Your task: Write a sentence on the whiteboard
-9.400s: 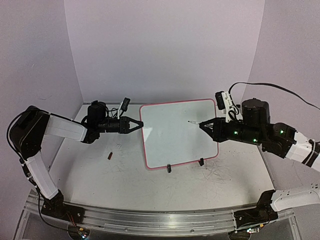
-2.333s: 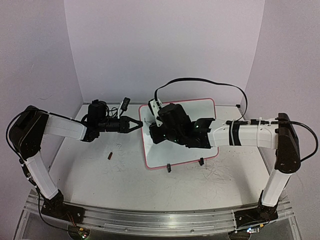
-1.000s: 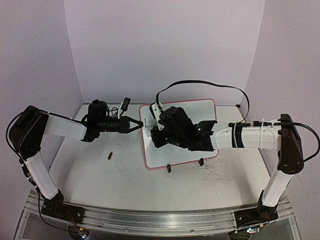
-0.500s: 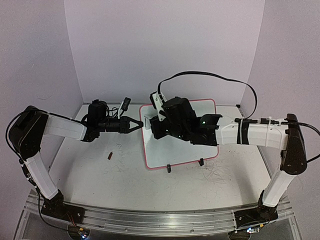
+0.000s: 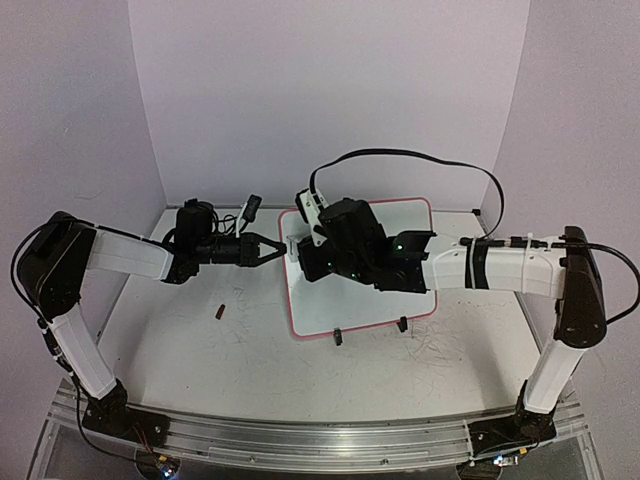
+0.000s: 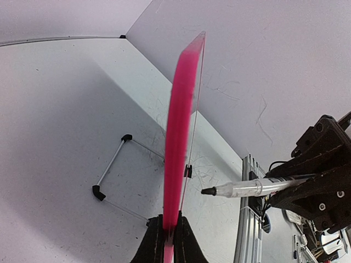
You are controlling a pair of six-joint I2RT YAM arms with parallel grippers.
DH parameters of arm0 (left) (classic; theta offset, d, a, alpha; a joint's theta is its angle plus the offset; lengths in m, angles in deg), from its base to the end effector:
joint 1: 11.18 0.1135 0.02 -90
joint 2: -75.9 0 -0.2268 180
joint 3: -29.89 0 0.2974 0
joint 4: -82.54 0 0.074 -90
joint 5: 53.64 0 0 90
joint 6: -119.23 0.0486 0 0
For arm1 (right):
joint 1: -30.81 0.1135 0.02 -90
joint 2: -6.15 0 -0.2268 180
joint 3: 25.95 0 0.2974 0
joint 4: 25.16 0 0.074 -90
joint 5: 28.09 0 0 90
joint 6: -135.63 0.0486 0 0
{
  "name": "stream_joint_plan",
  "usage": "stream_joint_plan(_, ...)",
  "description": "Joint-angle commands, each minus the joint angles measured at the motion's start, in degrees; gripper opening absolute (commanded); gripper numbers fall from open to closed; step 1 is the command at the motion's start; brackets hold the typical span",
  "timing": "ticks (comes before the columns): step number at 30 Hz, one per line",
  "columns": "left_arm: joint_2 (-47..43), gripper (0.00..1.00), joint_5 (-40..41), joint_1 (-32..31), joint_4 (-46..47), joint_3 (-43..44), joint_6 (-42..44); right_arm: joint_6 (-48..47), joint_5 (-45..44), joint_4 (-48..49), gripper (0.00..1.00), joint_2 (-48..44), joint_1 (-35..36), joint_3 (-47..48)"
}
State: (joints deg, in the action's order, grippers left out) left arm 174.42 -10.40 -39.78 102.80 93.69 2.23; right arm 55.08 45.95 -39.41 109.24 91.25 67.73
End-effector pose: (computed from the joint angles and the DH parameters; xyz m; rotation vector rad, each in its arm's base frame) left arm 0.3360 -0.2235 0.1416 0.6554 1.8696 -1.3972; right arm 0.2461 0.4069 0.2373 -0.6939 1.8798 0.5178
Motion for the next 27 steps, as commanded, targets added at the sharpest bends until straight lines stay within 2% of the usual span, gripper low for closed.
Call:
stream_joint_plan(1, -2.2, 0.0, 0.5, -0.1, -1.3, 1.6, -0.3, -0.3, -0.7, 1.5, 0.0, 1.0, -0.3, 2.6)
stream_joint_plan(17, -2.1, 0.0, 0.4, -0.1, -1.4, 1.7, -0.4, -0.2, 0.3, 1.5, 0.0, 2.7, -0.6, 4.0)
stream_joint_plan(27, -2.1, 0.0, 0.4, -0.1, -1.3, 1.7, -0.3, 0.8, -2.9, 0.5, 0.0, 2.4, -0.9, 3.1)
